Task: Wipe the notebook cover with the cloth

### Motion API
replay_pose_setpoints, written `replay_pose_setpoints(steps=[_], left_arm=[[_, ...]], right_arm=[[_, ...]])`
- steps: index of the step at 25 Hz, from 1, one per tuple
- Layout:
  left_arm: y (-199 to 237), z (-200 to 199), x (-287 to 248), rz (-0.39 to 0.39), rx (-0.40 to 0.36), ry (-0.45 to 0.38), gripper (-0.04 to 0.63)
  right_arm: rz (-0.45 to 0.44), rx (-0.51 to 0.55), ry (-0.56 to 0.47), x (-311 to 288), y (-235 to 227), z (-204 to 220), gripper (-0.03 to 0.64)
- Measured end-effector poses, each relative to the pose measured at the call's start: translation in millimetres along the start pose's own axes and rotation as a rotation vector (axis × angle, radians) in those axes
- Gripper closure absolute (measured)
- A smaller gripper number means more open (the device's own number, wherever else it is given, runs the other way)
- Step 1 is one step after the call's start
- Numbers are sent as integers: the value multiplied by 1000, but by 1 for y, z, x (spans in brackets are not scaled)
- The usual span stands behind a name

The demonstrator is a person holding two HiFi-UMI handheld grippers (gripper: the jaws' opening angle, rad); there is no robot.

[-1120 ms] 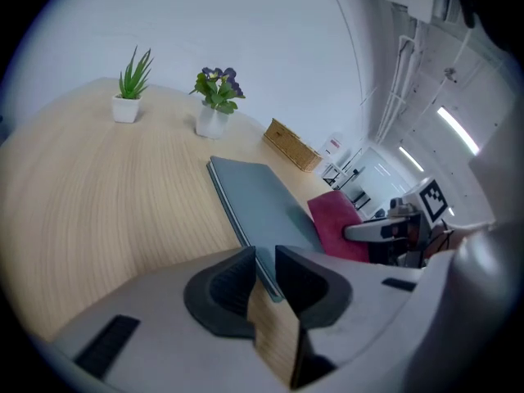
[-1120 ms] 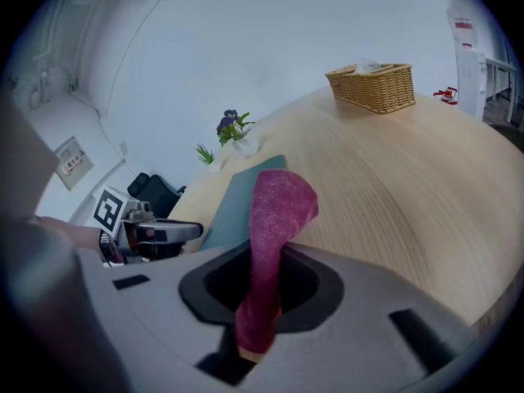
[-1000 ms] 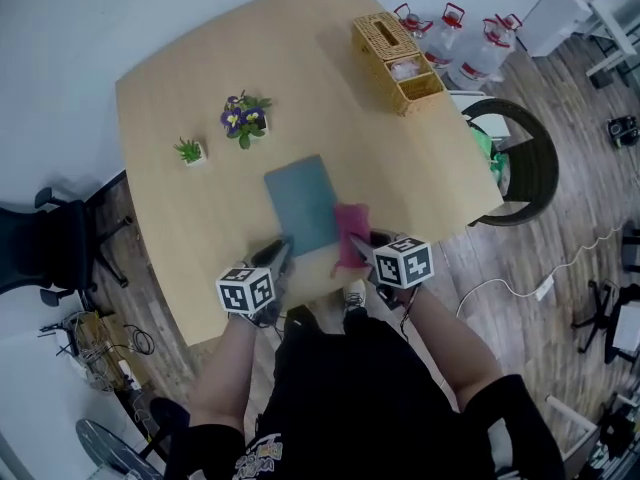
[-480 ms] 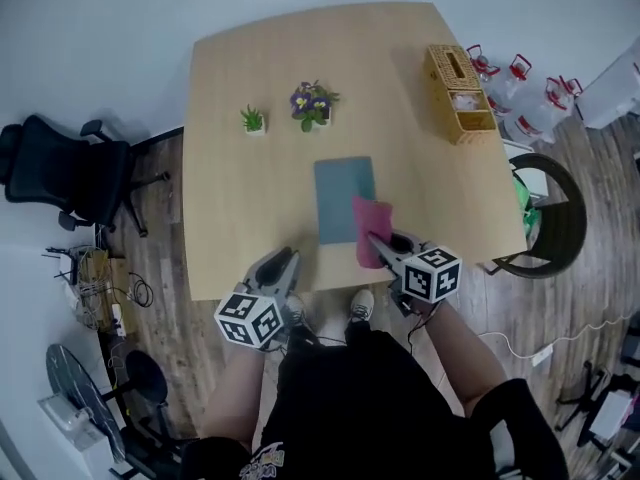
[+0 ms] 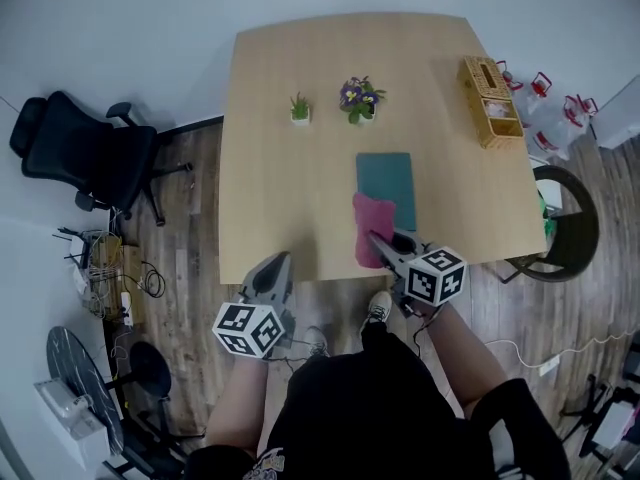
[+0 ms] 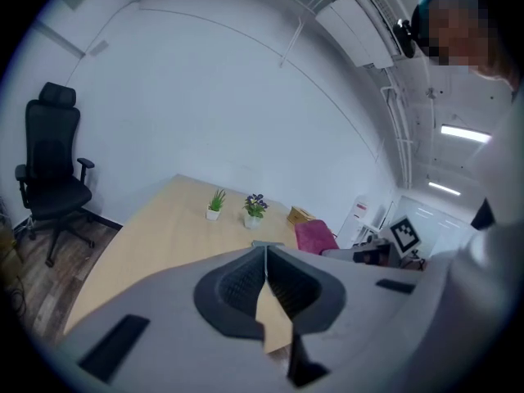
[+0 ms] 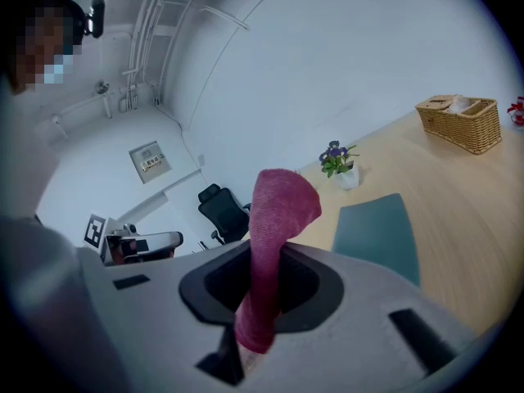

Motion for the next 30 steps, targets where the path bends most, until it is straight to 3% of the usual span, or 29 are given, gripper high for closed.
replay_pose_setpoints(steps=[6,16,23,30], left_arm=[[28,-1,38,42,-44,38,586],[29,18,73,254,-103,129,586],[-12,34,82,363,-134,155,586],[-57,59,97,380,-158,147,586]], right_arm=[[58,14,-25,-6,60,11,549],[284,2,-88,42,124,42,549],[398,40,-128,101,151,46,549],[399,87,-153,148,165,51,549]])
Point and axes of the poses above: the fingertips, and each gripper's own axes: x backward along the fingers, y to its left, z out of its underside, the point moved 5 cm from there along x, backward along the fingers, and after that the axes turned 11 degrees about x, right-handed, at the moved point
